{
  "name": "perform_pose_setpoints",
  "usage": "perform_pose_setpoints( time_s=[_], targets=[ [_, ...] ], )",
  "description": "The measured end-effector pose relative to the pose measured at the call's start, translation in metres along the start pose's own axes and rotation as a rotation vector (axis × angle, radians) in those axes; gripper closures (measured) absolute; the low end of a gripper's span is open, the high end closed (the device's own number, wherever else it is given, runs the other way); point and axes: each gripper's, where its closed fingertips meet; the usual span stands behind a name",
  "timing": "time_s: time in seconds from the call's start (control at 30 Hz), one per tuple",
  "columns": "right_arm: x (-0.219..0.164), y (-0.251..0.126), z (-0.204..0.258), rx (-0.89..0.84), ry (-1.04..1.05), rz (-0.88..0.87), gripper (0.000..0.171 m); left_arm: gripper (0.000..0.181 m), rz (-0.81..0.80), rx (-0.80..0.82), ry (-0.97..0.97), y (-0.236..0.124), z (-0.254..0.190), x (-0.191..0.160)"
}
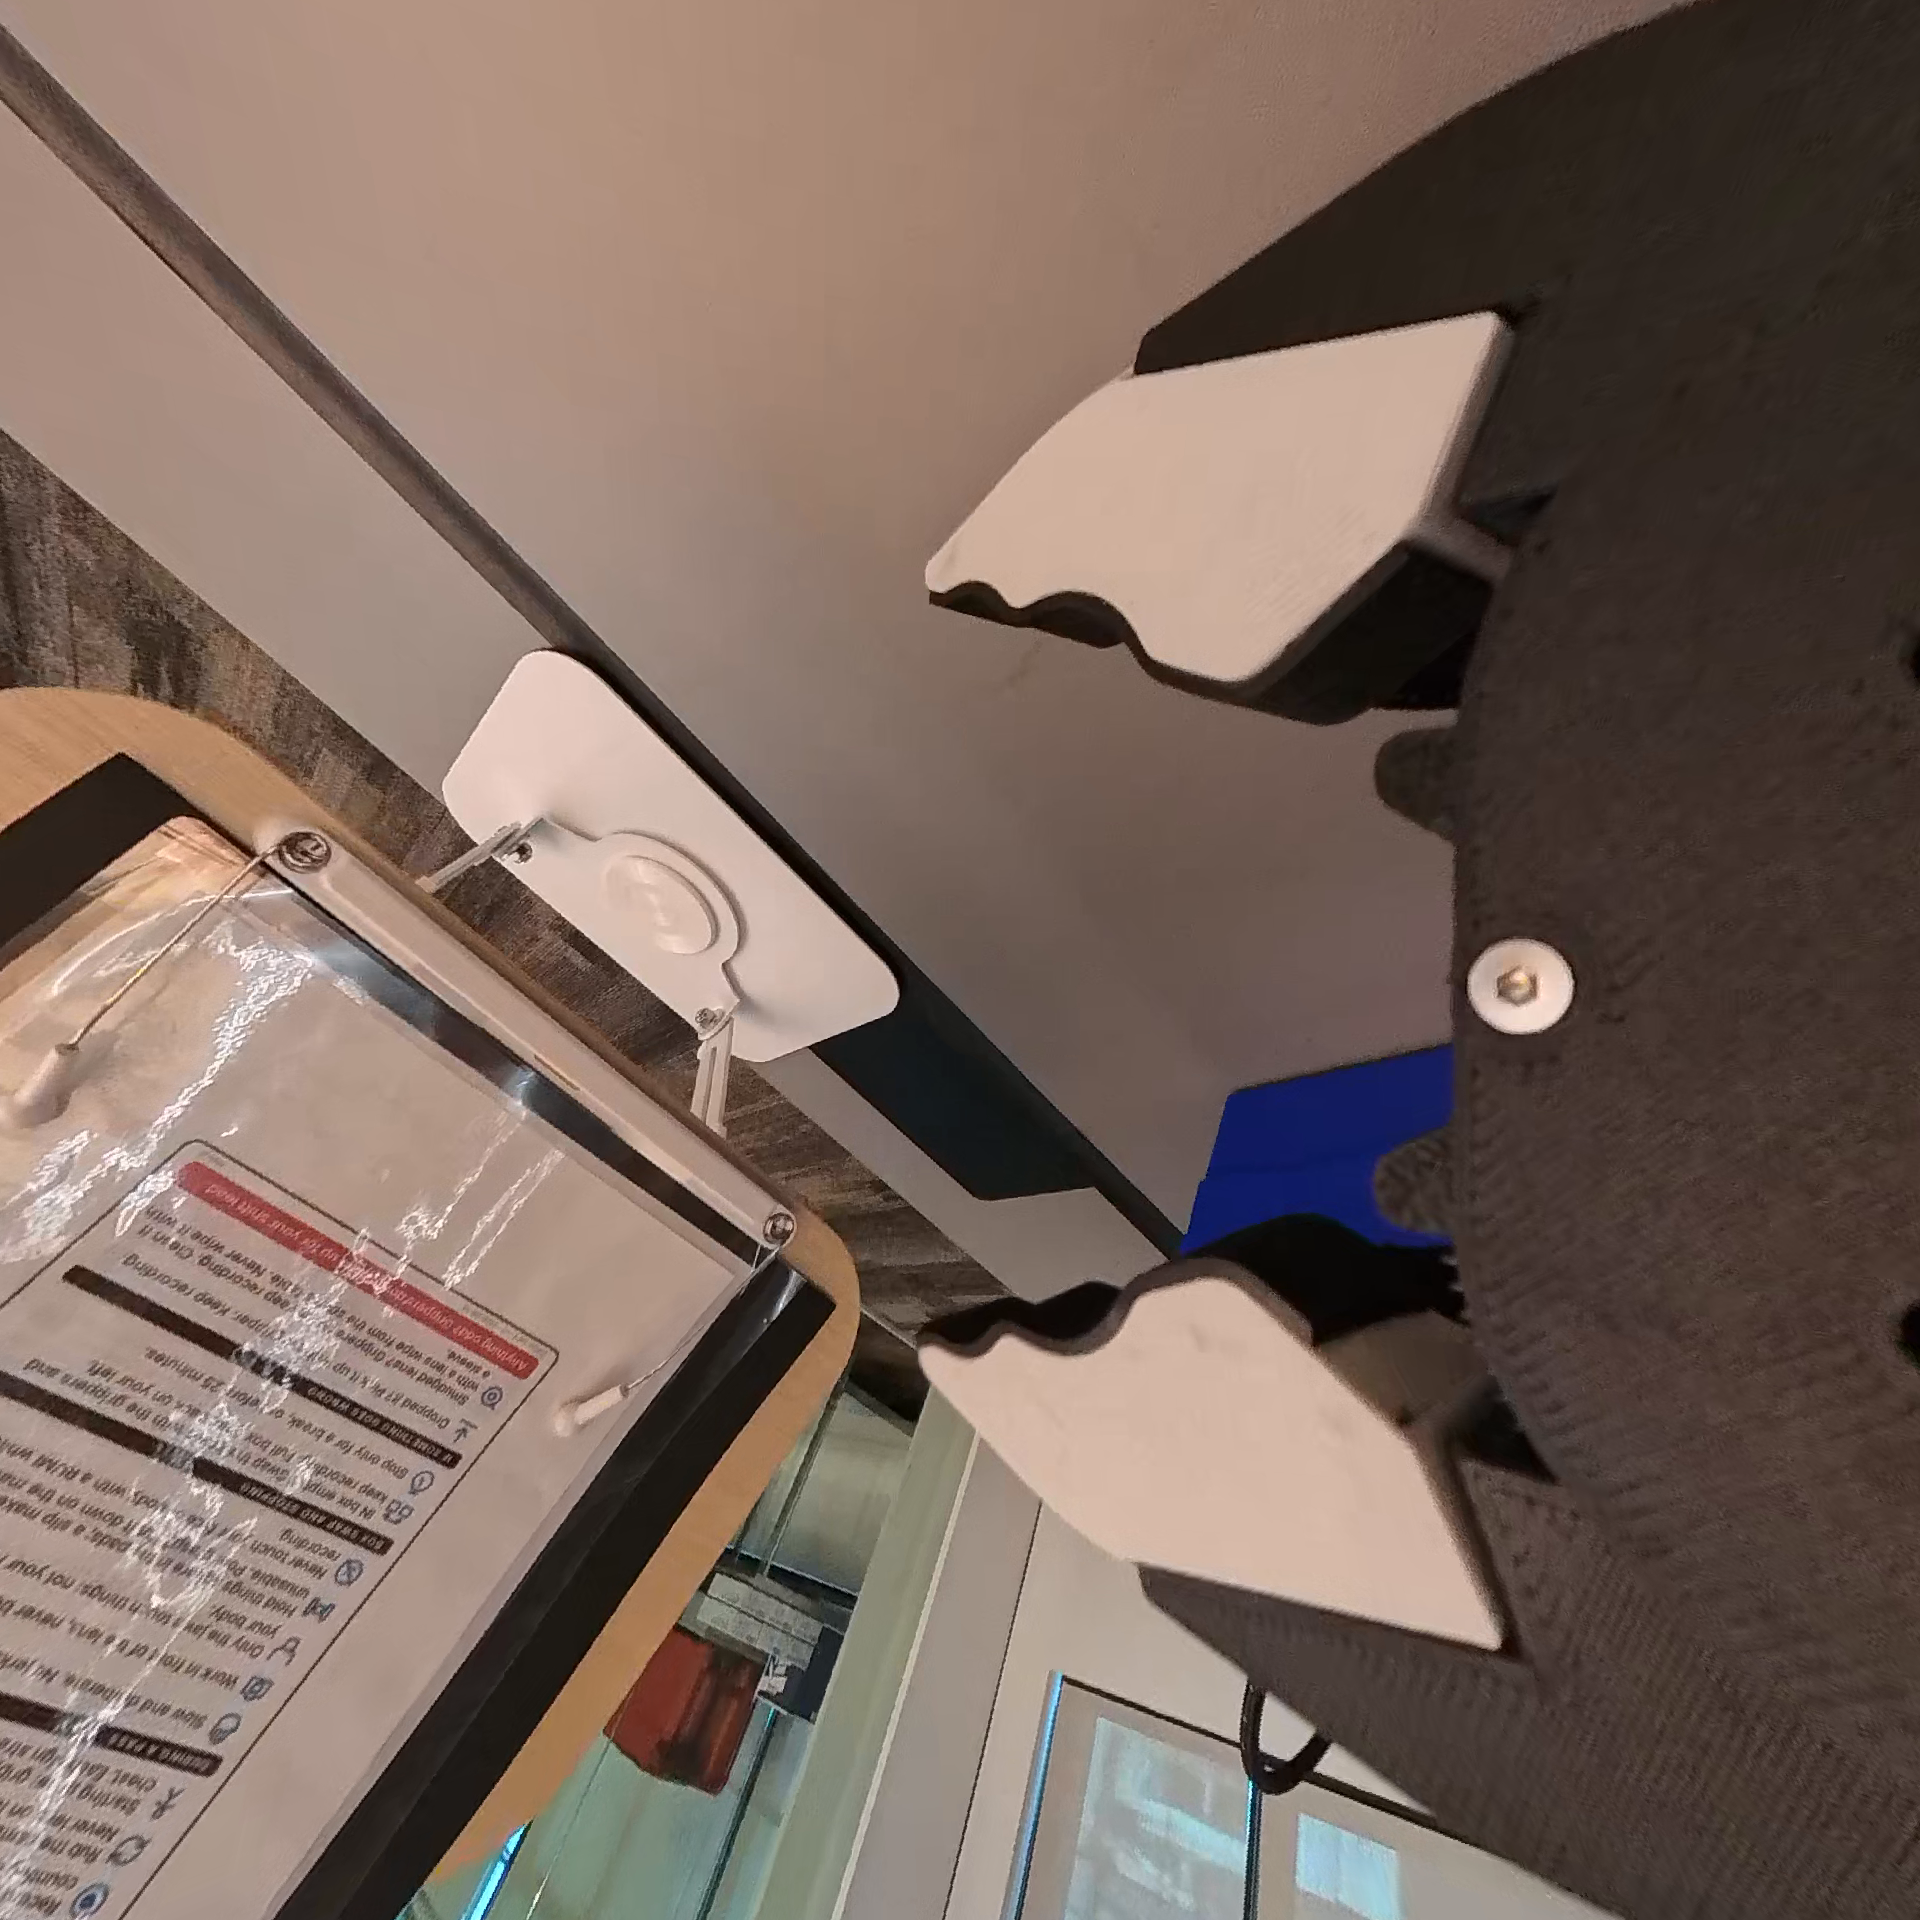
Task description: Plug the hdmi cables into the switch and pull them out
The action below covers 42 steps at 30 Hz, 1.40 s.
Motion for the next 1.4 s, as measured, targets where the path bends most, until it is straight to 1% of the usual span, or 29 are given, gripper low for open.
perform_pose_setpoints(
  time_s=[0.1, 0.4, 0.5, 0.57, 0.63, 0.7, 0.73, 0.77, 0.8, 0.83, 0.87, 0.9, 0.97, 1.03, 1.1, 1.13, 1.2, 1.3, 1.4],
  targets=[
    [0.005, -0.001, -0.003, -0.008, -0.001, 0.010, 0.058, 0.060, -0.001, -0.004, -0.010, 0.000, 0.000, 0.000],
    [-0.003, -0.003, -0.009, -0.026, 0.006, 0.040, 0.058, 0.060, 0.002, -0.005, -0.036, -0.001, 0.004, -0.002],
    [-0.001, -0.007, -0.019, -0.058, -0.012, 0.036, 0.058, 0.060, -0.002, -0.005, -0.041, -0.001, 0.006, -0.002],
    [0.004, -0.017, -0.039, -0.111, -0.032, 0.023, 0.058, 0.060, -0.010, -0.004, -0.054, -0.001, 0.009, -0.001],
    [0.013, -0.036, -0.073, -0.220, -0.013, -0.015, 0.059, 0.060, -0.034, -0.001, -0.104, -0.003, 0.018, 0.001],
    [0.016, -0.063, -0.115, -0.368, 0.100, -0.075, 0.064, 0.060, -0.105, -0.019, -0.214, -0.009, 0.028, 0.011],
    [0.009, -0.080, -0.139, -0.475, 0.160, -0.079, 0.064, 0.060, -0.169, -0.046, -0.286, -0.013, 0.031, 0.021],
    [-0.006, -0.097, -0.162, -0.581, 0.210, -0.042, 0.064, 0.060, -0.252, -0.082, -0.358, -0.020, 0.034, 0.035],
    [-0.032, -0.115, -0.180, -0.681, 0.240, 0.068, 0.064, 0.060, -0.353, -0.123, -0.418, -0.030, 0.036, 0.052],
    [-0.063, -0.138, -0.194, -0.783, 0.220, 0.245, 0.065, 0.059, -0.482, -0.191, -0.451, -0.043, 0.033, 0.073],
    [-0.090, -0.164, -0.205, -0.879, 0.160, 0.427, 0.069, 0.061, -0.637, -0.292, -0.450, -0.064, 0.025, 0.097],
    [-0.112, -0.187, -0.211, -0.934, 0.086, 0.594, 0.070, 0.059, -0.776, -0.354, -0.430, -0.085, 0.018, 0.117],
    [-0.147, -0.225, -0.212, -0.994, -0.023, 0.893, 0.073, 0.060, -1.011, -0.376, -0.360, -0.127, 0.010, 0.145],
    [-0.175, -0.238, -0.201, -0.960, -0.036, 1.069, 0.074, 0.064, -1.217, -0.363, -0.303, -0.166, 0.002, 0.165],
    [-0.196, -0.241, -0.186, -0.883, -0.090, 1.227, 0.074, 0.065, -1.375, -0.398, -0.280, -0.202, -0.014, 0.181],
    [-0.204, -0.239, -0.179, -0.834, -0.130, 1.285, 0.074, 0.065, -1.415, -0.421, -0.262, -0.215, -0.025, 0.186],
    [-0.217, -0.228, -0.163, -0.750, -0.174, 1.350, 0.074, 0.065, -1.422, -0.441, -0.198, -0.227, -0.048, 0.192],
    [-0.229, -0.209, -0.140, -0.647, -0.182, 1.382, 0.076, 0.067, -1.407, -0.422, -0.130, -0.230, -0.065, 0.194],
    [-0.233, -0.193, -0.125, -0.573, -0.203, 1.389, 0.076, 0.068, -1.398, -0.468, -0.184, -0.227, -0.065, 0.193]
  ],
)
Point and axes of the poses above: each gripper's, where its closed fingertips meet, y out along the fingers, x out of its top, z = x × y across the jaws, and after that the axes turned 13 degrees about -z, right-handed
